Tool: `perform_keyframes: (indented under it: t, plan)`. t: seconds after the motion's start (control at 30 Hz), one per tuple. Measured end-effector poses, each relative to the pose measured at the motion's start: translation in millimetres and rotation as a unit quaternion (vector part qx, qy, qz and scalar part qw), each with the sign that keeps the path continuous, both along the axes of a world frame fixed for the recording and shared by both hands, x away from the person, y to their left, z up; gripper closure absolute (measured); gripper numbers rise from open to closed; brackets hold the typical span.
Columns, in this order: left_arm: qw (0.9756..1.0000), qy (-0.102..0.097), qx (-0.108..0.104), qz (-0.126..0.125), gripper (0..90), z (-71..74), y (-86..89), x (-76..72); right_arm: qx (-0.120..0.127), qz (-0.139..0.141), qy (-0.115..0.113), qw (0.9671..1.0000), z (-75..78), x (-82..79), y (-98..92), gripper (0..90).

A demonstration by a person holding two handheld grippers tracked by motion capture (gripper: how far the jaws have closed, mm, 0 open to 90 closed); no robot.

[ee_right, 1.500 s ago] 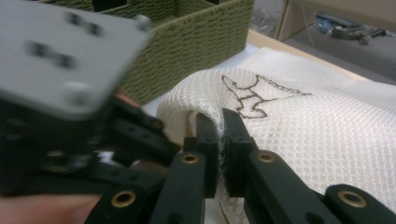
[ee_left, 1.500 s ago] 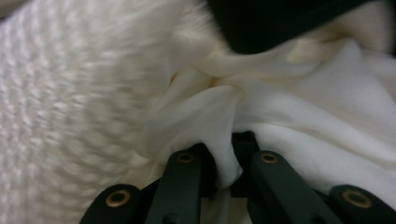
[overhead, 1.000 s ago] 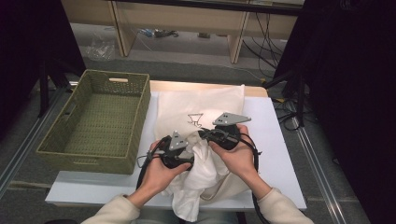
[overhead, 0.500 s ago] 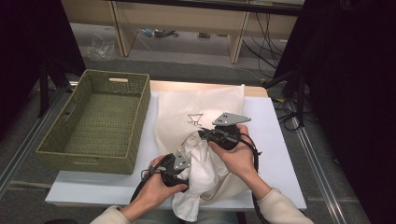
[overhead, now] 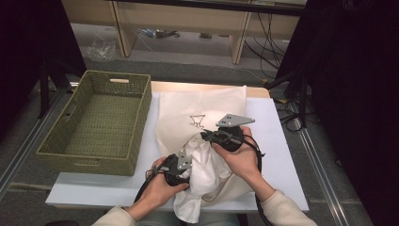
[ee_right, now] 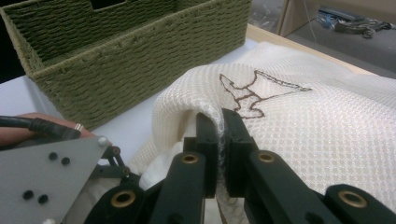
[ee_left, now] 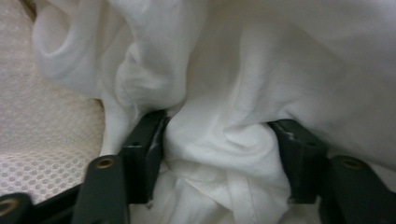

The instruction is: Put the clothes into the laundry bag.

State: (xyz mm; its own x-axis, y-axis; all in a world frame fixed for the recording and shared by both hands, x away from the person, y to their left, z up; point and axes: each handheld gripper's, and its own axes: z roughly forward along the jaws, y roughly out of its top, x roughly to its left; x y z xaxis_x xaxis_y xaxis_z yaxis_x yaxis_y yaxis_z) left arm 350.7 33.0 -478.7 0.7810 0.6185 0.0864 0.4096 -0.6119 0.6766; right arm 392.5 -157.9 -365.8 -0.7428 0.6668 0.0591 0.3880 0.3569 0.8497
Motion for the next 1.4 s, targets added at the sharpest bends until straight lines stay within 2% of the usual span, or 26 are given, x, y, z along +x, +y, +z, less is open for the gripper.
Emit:
perform_keyframes:
  t: [0.03,0.07,0.1,0.17,0.23,0.3,0.4,0.5,0.67,0.7,0.73,0.77,0.8,0.83,0.87,0.93,0.97,1.0,1.03,1.1,1.13,1.2,1.23,1.27,1.3,1.4]
  plan:
    - [1.0000,0.000,0.000,0.000,42.7,0.3,-0.3,-0.1,0.001,0.003,0.001,1.0000,0.0,0.1,0.1,87.8]
    - [1.0000,0.000,0.000,0.000,43.7,0.6,-0.3,-0.1,-0.005,0.014,-0.010,0.9999,-0.1,2.3,-0.8,87.8]
    - [1.0000,-0.001,0.004,0.000,44.5,1.4,0.5,0.3,-0.005,0.013,-0.009,0.9999,0.2,2.3,-0.8,87.8]
    - [1.0000,0.001,-0.004,0.001,46.3,2.1,1.9,0.1,-0.006,0.013,-0.012,0.9998,0.5,2.4,-0.5,87.8]
    - [1.0000,0.000,-0.007,-0.001,47.3,2.1,3.8,0.2,0.000,0.006,-0.003,1.0000,0.5,1.1,1.0,87.8]
    - [1.0000,-0.001,-0.009,-0.002,48.8,0.7,5.7,-0.1,-0.012,0.001,-0.010,0.9999,2.0,0.6,0.5,87.8]
    - [1.0000,-0.004,-0.004,-0.005,51.1,-1.3,5.7,-0.7,-0.013,0.006,-0.012,0.9998,2.1,0.4,2.2,87.8]
    - [0.9998,-0.010,0.006,-0.014,58.9,-3.0,2.6,-0.9,-0.011,0.010,-0.015,0.9998,1.3,1.0,2.9,87.8]
    - [0.9996,-0.016,0.002,-0.024,81.9,-4.0,-2.7,-1.2,-0.013,0.004,-0.012,0.9998,2.3,0.4,1.9,87.8]
    - [0.9996,-0.016,-0.001,-0.024,83.7,-3.7,-2.6,-1.2,-0.014,0.003,-0.011,0.9998,2.8,0.2,1.9,87.8]
    - [0.9995,-0.016,-0.018,-0.020,84.2,-2.5,-2.4,-1.3,-0.014,0.004,-0.011,0.9998,2.8,0.3,2.0,87.7]
    - [0.9988,-0.007,-0.046,-0.013,84.5,1.3,-2.6,-1.4,-0.014,0.005,-0.011,0.9998,2.9,0.2,2.1,87.7]
    - [0.9978,-0.011,-0.064,-0.012,84.8,6.2,-3.0,-1.0,-0.013,0.005,-0.011,0.9998,2.9,0.1,2.2,87.7]
    - [0.9973,-0.016,-0.070,-0.008,84.9,11.2,-3.6,-1.1,-0.013,0.005,-0.011,0.9998,2.9,0.2,2.1,87.8]
    - [0.9956,-0.026,-0.090,-0.004,84.9,17.5,-5.6,-1.0,-0.013,0.003,-0.011,0.9999,2.8,0.2,2.0,87.8]
    - [0.9940,-0.041,-0.101,-0.009,84.9,29.7,-8.2,2.8,-0.010,0.004,-0.010,0.9999,3.2,-0.2,2.2,87.8]
    - [0.9916,-0.054,-0.117,-0.005,84.9,34.0,-9.7,6.9,-0.010,0.002,-0.015,0.9998,3.7,-0.6,2.3,87.8]
    - [0.9904,-0.057,-0.126,0.003,84.9,35.7,-12.1,9.2,-0.008,0.001,-0.007,0.9999,4.5,-2.0,2.7,87.8]
    - [0.9908,-0.059,-0.122,0.003,84.8,38.9,-12.5,14.1,-0.007,0.001,-0.008,0.9999,4.8,-2.1,2.8,87.8]
    - [0.9893,-0.061,-0.132,0.014,84.8,41.6,-15.5,24.9,-0.010,0.007,-0.017,0.9998,5.2,-1.4,2.3,87.8]
    - [0.9893,-0.062,-0.130,0.019,84.8,42.1,-15.7,30.7,-0.006,0.001,-0.009,0.9999,5.0,-2.5,2.7,87.8]
    - [0.9889,-0.066,-0.130,0.031,84.7,39.5,-18.7,40.7,-0.003,-0.005,0.000,1.0000,4.4,-3.3,3.0,87.8]
    - [0.9892,-0.068,-0.125,0.037,84.7,36.2,-20.4,45.8,-0.010,0.004,-0.014,0.9999,4.0,-1.0,2.1,87.8]
    - [0.9894,-0.075,-0.119,0.037,84.6,33.9,-21.1,48.9,-0.008,0.004,-0.013,0.9999,3.5,-0.7,2.2,87.8]
    - [0.9896,-0.072,-0.116,0.046,84.5,30.4,-22.9,52.1,-0.009,0.005,-0.012,0.9999,3.3,-0.2,1.9,87.8]
    - [0.9908,-0.074,-0.106,0.041,83.2,24.9,-23.2,54.6,-0.007,-0.003,-0.010,0.9999,1.2,1.6,1.0,87.8]
